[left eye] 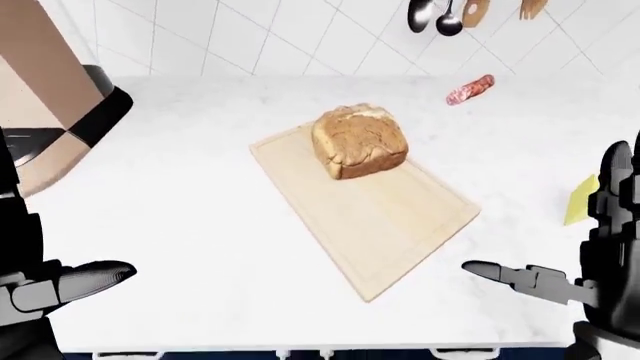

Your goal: Pick up the wedge of cheese and place it on the slice of bread to prepare a simple cheese on bread dish.

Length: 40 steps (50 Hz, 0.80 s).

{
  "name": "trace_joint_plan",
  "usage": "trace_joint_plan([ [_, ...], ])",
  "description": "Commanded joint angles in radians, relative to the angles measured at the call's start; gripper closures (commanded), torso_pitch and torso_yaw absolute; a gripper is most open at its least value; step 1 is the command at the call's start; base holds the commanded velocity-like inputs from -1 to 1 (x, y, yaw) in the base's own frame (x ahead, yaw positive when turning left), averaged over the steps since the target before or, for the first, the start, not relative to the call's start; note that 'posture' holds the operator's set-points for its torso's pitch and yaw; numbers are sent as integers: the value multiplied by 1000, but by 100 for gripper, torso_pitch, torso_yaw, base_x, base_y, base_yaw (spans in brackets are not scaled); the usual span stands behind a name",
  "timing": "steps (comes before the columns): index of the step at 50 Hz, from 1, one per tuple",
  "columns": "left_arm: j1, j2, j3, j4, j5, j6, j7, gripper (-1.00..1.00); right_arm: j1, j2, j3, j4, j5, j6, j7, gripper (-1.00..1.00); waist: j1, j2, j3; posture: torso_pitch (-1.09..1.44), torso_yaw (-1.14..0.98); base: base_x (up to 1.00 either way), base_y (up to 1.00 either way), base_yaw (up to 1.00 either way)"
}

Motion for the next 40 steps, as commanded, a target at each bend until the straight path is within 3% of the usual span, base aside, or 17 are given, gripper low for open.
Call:
trace_joint_plan([
  [1,-15,14,4,-35,-2,-24,-6,-100,-8,-6,-8,-43,4,-29,-11,-100,-1,9,-15,0,0,0,0,0],
  [15,-14,15,6,-38,-5,-21,-4,-100,-17,-10,-33,-92,21,8,5,-100,19,8,-16,0,0,0,0,0],
  [24,-16,17,7,-38,-8,-19,-1,-100,-80,-69,-132,-123,72,81,32,-100,20,5,-17,0,0,0,0,0],
  [28,-15,15,6,-37,-7,-21,-3,-100,-121,-163,-190,-123,156,159,17,-100,20,3,-18,0,0,0,0,0],
  [30,-15,14,3,-37,-4,-21,-4,-100,-159,-298,-260,-123,265,249,-29,-100,21,1,-19,0,0,0,0,0],
  [31,-15,14,2,-37,-3,-22,-4,-100,-163,-399,-305,-123,356,304,-74,-100,21,-1,-19,0,0,0,0,0],
  [33,-14,12,0,-38,-1,-22,-5,-100,-145,-633,-437,-123,586,444,-214,-100,25,-7,-18,0,0,0,0,0],
  [34,-14,12,1,-39,-2,-22,-5,-100,-120,-716,-485,-123,685,478,-284,-100,27,-10,-15,0,0,0,0,0],
  [36,-15,12,-1,-40,-1,-21,-4,-100,-94,-864,-649,-123,906,568,-333,-100,29,-14,-9,0,0,0,0,0],
  [38,-15,11,-3,-40,3,-22,-6,-100,-107,-966,-818,-123,1011,742,-289,-100,29,-20,-5,0,0,0,0,0],
  [39,-14,11,-1,-41,2,-23,-6,-100,-112,-1002,-877,-123,1012,825,-229,-100,30,-23,-2,0,0,0,0,0],
  [40,-14,11,-1,-40,4,-24,-7,-100,-107,-1021,-898,-123,973,860,-166,-100,29,-27,1,0,0,0,0,0],
])
